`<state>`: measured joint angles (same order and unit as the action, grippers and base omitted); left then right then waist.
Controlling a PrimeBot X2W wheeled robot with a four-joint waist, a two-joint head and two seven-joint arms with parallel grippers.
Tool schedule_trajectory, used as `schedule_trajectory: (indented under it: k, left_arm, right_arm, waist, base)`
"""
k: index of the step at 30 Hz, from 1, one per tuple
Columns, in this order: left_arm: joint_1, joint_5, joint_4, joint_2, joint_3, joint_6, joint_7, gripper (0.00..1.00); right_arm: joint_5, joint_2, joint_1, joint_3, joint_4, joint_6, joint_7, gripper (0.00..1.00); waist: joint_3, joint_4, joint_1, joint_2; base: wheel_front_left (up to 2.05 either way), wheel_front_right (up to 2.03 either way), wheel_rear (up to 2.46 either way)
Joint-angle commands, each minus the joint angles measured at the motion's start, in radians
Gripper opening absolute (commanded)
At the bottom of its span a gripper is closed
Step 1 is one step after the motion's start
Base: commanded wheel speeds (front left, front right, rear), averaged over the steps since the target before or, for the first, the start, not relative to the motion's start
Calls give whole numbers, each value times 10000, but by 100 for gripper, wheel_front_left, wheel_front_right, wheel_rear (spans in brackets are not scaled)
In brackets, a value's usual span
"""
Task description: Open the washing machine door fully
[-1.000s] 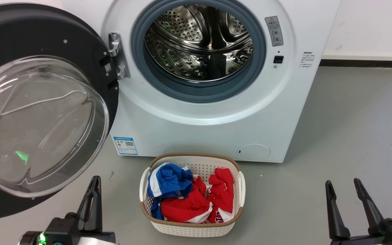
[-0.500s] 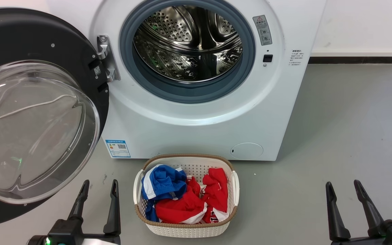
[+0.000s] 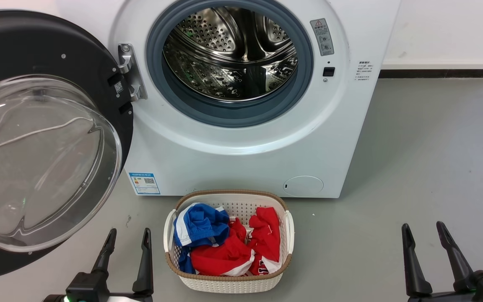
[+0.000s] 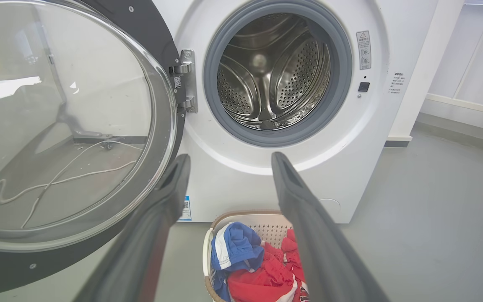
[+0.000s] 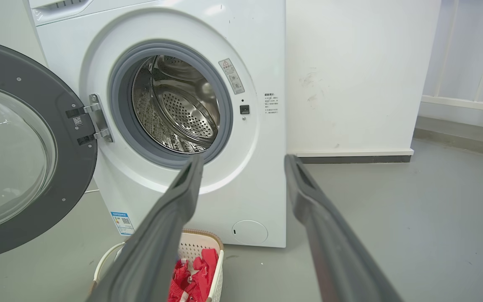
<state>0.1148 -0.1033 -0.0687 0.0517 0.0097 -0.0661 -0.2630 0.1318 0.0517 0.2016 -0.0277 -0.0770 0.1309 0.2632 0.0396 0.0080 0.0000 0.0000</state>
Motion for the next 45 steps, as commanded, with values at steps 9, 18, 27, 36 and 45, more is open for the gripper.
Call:
schedule_trajectory:
  k: [9,18,27,36,45]
  left_arm:
    - [12,-54,-269,-4,-3,33,10,0]
    - [-102,-1280,-783,-10,123,-22,408,0]
    - [-354,-3012,-867,-10,211,-104,799,0]
    - [-606,-4570,-965,-10,312,-175,1175,0]
    - [-833,-5975,-1064,-11,414,-241,1523,0]
  right_arm:
    - [26,0,33,23,140,0,-8,0]
    - [1324,78,-131,82,647,0,-252,0]
    - [3136,182,-533,112,977,0,-576,0]
    - [4745,254,-871,113,1257,-1,-885,0]
    - [6183,303,-1177,93,1506,0,-1180,0]
  waist:
    - [18,10,0,0]
    - [-2,7,0,0]
    - [-34,0,0,0]
    - [-66,-7,0,0]
    - [-99,-13,0,0]
  base:
    - [0,0,0]
    - [0,0,0]
    - [0,0,0]
    - [0,0,0]
    - [0,0,0]
